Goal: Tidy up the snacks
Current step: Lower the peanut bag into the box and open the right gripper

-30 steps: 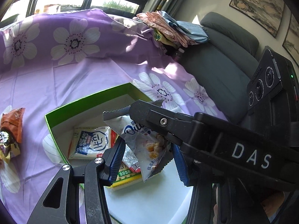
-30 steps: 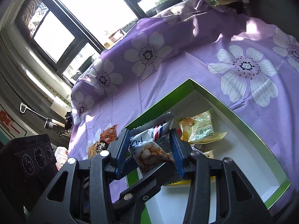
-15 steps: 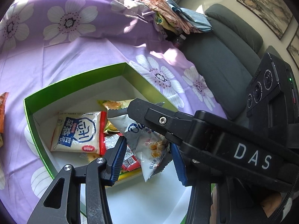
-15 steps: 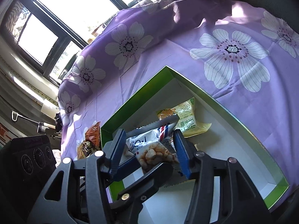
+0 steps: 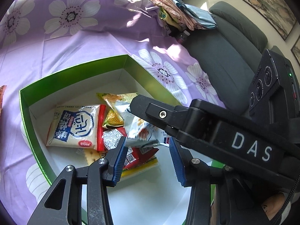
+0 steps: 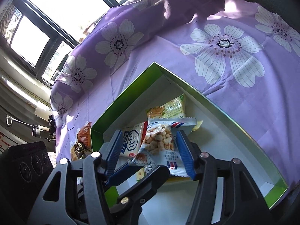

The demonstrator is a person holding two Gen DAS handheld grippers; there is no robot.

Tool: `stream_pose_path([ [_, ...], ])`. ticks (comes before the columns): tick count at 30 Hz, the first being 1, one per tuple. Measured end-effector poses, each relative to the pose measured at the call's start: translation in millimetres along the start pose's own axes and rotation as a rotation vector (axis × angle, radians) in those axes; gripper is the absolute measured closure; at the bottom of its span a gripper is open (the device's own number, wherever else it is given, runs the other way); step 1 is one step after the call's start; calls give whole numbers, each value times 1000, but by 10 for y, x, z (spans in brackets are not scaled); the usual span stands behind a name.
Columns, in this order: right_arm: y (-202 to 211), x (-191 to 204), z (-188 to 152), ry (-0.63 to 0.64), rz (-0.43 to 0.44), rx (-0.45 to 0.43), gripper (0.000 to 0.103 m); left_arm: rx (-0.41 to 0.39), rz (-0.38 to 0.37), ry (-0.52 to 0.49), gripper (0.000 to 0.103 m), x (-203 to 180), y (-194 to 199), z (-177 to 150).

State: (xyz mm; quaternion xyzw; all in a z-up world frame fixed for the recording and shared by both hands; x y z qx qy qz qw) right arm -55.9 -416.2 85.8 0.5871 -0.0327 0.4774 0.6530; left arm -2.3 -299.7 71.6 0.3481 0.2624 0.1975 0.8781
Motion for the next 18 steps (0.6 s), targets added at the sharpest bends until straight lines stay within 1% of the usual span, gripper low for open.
stream_pose_path([
  [3,11,-4,-4,1,-6,-4,42,-6,0,2,56,8,37,-19],
  [9,56,16,-11,4,-8,-23,39,-22,38,-6,56,31,164,-59],
  [18,171,104,-41,29,-10,-68,33,-50,82,10,56,112,484,-128],
])
Point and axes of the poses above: each gripper's, at about its wrist camera, not at the fingertips, and y roughly against the way its jaws point, x to its left, z to its top, the point moved 1 cm from there along -y, roughly the way its jaws point, and after that the axes turned 14 degrees about -y, right-handed, at the moved point
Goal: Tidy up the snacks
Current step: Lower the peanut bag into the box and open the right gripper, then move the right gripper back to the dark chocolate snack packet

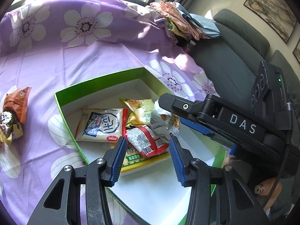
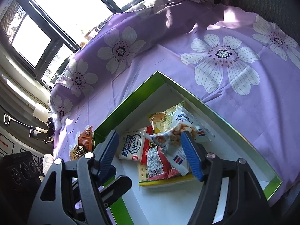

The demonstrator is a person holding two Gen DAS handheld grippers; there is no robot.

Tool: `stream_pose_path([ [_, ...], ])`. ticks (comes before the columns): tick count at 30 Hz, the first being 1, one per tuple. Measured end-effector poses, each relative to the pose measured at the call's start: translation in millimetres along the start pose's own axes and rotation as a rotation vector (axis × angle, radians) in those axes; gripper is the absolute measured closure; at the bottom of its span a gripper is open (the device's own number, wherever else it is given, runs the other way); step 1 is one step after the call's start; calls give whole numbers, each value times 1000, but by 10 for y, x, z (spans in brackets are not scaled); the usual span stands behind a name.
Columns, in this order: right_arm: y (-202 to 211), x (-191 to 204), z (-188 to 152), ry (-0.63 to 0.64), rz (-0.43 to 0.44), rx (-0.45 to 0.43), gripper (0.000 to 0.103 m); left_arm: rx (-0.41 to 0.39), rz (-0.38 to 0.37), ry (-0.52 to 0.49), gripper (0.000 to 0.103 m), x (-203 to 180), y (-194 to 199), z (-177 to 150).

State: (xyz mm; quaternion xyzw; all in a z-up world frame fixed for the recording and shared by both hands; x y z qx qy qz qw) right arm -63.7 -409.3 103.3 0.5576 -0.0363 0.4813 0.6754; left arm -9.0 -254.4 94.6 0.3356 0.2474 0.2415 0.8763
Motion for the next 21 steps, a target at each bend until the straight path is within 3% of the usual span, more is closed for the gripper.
stream_pose_path([
  [3,48,45,-12,12,-13,-27,28,-25,26,6,52,54,163,-36],
  [6,85,96,-31,24,-19,-48,17,-66,52,32,35,157,369,-98],
  [11,106,208,-79,53,-35,-69,16,-123,107,98,23,457,733,-271],
  [15,95,342,-155,95,-50,-84,9,-150,226,158,21,849,1029,-443],
  [21,-7,594,-298,172,-67,-95,8,-140,356,249,14,1599,1305,-699],
])
Point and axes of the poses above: each gripper's, at about its wrist camera, not at the fingertips, and y roughly against the way its jaws point, x to its left, z to its top, the point moved 1 cm from there along -y, roughly the way its jaws point, and after that the axes turned 14 degrees about -y, right-handed, at the moved point
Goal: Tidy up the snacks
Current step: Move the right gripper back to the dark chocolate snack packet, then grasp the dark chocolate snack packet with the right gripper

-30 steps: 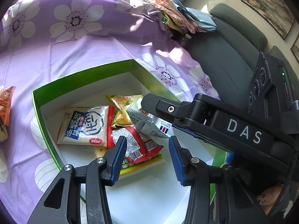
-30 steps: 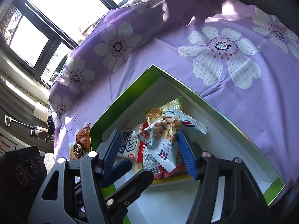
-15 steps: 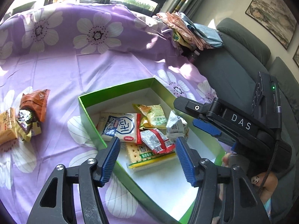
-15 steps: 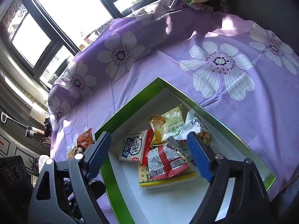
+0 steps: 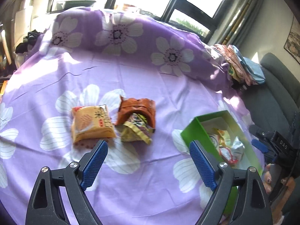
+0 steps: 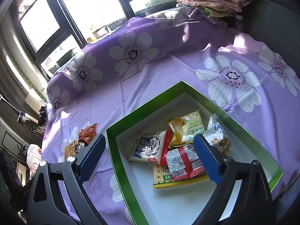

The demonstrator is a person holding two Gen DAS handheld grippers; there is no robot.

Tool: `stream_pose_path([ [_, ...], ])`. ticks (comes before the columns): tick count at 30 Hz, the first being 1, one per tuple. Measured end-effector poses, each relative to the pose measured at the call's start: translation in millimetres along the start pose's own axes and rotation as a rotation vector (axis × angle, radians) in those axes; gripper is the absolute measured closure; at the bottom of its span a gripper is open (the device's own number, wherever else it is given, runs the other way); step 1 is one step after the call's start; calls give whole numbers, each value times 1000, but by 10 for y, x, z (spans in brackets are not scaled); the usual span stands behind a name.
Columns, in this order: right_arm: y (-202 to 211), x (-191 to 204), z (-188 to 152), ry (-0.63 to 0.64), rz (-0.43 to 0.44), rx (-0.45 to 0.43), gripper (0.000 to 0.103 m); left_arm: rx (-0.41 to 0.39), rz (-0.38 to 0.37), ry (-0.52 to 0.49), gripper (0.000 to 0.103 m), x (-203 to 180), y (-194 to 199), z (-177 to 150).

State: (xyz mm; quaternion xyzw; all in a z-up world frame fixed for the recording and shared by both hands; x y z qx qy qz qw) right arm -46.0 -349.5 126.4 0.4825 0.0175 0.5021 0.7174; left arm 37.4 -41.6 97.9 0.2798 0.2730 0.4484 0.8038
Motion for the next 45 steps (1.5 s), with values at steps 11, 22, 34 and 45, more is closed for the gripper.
stream_pose_path([
  [11,-345,795,-237,99,139,110,8,-31,16,311,14,1180,-229,-143],
  [22,-1332,1526,-597,187,180,384,20,-3,-83,250,14,887,-431,-152],
  [34,-1757,1375,-785,118,228,566,45,119,-175,152,31,461,-803,-240],
  [45,-1691,1322,-891,115,291,610,51,116,-238,113,59,332,-897,-272],
])
Point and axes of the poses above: each gripper's, at about its wrist camera, not at the fingertips, and y roughly against the way its jaws point, x to its left, z to its top, the point moved 1 cm from there along -y, roughly the way its jaws point, and after that the axes turned 14 degrees about -y, right-handed, at the moved point
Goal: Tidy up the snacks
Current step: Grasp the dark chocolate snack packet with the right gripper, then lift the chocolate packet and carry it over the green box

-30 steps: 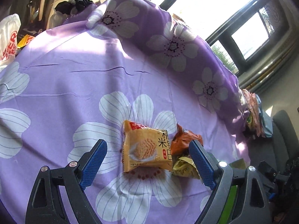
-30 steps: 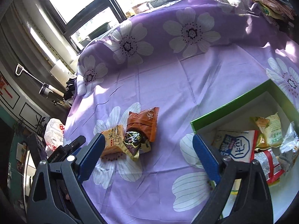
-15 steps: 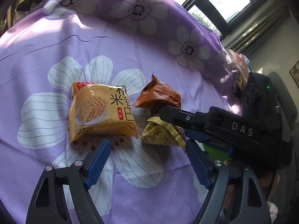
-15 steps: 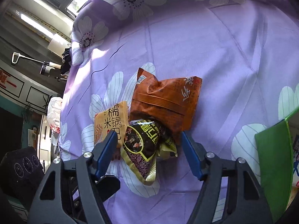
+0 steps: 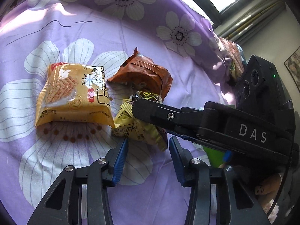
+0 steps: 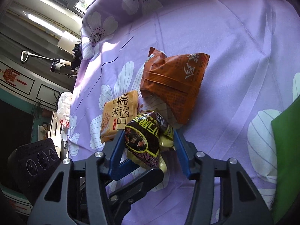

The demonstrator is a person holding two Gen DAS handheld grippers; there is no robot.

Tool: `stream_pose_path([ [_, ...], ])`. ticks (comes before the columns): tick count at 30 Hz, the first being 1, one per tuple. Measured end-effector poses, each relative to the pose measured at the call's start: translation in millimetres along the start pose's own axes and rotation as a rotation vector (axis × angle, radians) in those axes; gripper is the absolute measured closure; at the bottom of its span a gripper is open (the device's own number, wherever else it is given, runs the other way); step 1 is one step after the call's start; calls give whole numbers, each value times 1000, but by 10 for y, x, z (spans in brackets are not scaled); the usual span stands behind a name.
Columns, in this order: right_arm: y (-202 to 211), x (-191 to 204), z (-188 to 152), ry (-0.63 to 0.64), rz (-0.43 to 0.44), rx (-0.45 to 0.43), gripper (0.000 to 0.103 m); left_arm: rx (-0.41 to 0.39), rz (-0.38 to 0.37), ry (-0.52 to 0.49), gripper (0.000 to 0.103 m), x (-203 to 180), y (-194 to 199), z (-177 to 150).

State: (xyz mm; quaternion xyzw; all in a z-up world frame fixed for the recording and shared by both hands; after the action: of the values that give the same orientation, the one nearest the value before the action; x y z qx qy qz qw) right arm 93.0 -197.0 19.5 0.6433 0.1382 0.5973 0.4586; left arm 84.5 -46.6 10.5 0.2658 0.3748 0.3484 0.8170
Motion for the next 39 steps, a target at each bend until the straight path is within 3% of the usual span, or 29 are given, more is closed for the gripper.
stream_pose_path([
  [3,11,22,-64,16,15,6,54,-4,47,-24,60,-26,1,5],
  [7,84,84,-138,46,19,-26,54,-29,26,-3,60,-10,84,1],
  [15,300,252,-251,99,71,-87,54,-104,60,-84,60,-201,340,-6],
  [23,480,185,-404,130,73,-166,59,-164,114,-265,60,-567,474,-90],
  [39,949,238,-580,245,37,-349,61,-264,52,-353,60,-951,635,-131],
])
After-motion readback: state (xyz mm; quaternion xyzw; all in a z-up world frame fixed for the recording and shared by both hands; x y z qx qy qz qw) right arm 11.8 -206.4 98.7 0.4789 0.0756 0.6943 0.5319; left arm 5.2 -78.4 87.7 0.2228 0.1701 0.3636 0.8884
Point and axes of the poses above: each gripper's, at about its wrist camera, not at the fingertips, and y roughly against the way its jaws point, x to its left, z to its top, the point moved 1 cm from there along -y, roughly the way its jaws point, and after that the axes turned 14 degrees about -y, right-handed, at the moved point
